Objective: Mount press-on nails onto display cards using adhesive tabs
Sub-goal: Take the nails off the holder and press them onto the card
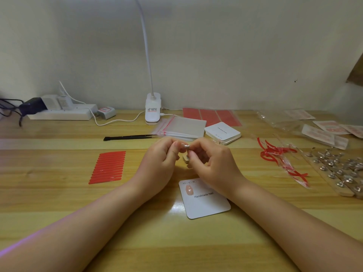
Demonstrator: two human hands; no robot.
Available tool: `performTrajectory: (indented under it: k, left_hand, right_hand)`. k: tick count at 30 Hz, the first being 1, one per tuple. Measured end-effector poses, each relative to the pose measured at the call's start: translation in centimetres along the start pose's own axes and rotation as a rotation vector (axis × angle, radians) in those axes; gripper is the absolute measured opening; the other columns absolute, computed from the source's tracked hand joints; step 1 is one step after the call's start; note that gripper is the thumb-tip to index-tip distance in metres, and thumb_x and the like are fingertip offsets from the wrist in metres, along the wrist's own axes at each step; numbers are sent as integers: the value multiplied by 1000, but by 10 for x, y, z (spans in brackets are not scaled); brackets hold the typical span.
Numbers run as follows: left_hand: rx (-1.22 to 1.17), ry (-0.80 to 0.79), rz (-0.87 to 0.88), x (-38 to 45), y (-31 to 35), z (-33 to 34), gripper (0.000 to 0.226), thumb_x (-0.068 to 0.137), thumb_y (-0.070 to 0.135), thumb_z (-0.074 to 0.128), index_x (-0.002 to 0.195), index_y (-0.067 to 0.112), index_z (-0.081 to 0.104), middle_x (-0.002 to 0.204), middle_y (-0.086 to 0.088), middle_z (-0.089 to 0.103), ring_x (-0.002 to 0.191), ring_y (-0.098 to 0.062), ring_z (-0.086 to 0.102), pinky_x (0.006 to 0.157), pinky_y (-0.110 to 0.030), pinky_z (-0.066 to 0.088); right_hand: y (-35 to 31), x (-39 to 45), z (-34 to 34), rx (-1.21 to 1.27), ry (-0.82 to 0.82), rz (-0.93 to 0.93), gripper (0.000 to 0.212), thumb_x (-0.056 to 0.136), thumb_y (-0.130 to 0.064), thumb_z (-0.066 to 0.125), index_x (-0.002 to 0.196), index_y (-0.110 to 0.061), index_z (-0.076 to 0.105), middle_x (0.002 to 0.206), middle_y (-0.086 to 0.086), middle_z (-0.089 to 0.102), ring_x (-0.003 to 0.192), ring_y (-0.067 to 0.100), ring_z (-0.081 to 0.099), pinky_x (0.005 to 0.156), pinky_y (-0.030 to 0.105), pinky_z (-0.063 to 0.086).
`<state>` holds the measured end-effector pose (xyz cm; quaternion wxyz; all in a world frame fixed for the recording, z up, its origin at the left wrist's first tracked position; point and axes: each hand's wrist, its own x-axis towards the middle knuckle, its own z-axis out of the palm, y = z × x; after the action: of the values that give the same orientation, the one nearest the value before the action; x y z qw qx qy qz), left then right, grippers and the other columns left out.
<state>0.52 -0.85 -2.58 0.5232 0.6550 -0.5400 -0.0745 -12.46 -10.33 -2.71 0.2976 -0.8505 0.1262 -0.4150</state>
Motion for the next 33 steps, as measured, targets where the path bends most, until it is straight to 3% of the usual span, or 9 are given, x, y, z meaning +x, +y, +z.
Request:
performTrajectory:
  k: [7, 16, 21, 25, 28, 31, 33]
  left_hand:
    - [-38, 67, -45, -1, 3, -1, 13, 95, 29, 55, 87, 30, 64, 83, 9, 68, 67, -2, 61, 62, -14, 46]
    - [80, 123, 34, -3, 6, -1, 14, 96, 25, 54, 83, 30, 55, 83, 1, 61, 75, -18, 60, 67, -27, 48]
    - [29, 262, -97, 6, -1, -7, 19, 100, 24, 46, 83, 31, 52, 83, -2, 61, 71, -11, 58, 59, -13, 42]
    - [-65, 243, -168, 8, -5, -8, 17, 100, 27, 49, 86, 28, 58, 83, 8, 65, 64, 0, 60, 57, -8, 43]
    - [-118, 225, -160, 6, -4, -7, 13, 98, 29, 54, 88, 27, 63, 87, 9, 70, 66, -3, 65, 61, -11, 48]
    - [-138, 236, -164, 6, -2, -7, 12, 95, 26, 58, 86, 25, 64, 89, 9, 72, 67, -6, 67, 64, -18, 53]
    - [-126, 230, -163, 4, -1, -5, 12, 94, 23, 60, 83, 23, 63, 88, 9, 73, 65, -6, 68, 60, -17, 52]
  right_hand:
    - [0, 0, -1, 56, 3, 55, 4, 91, -2, 60, 92, -2, 64, 73, 9, 68, 67, 24, 68, 63, 45, 54]
    - [-1, 0, -1, 32, -16, 43, 4, 90, -2, 61, 90, -4, 64, 76, 7, 68, 69, 23, 68, 65, 41, 54]
    - [3, 1, -5, 78, 54, 176, 13, 89, -3, 60, 82, -13, 60, 66, -6, 67, 64, 12, 69, 60, 35, 56]
    - [7, 3, -8, 93, 87, 229, 6, 90, -6, 61, 86, -10, 64, 70, 0, 68, 68, 19, 68, 65, 41, 56]
    - [8, 3, -8, 56, 98, 231, 6, 90, -12, 65, 86, -16, 68, 72, -1, 68, 63, 15, 66, 62, 33, 55]
    - [11, 4, -8, -21, 150, 239, 8, 88, -16, 68, 81, -16, 71, 63, -3, 63, 56, 5, 54, 55, 19, 43]
    - [14, 6, -9, -77, 152, 265, 9, 87, -19, 70, 79, -15, 72, 59, -4, 59, 55, 5, 50, 54, 19, 38]
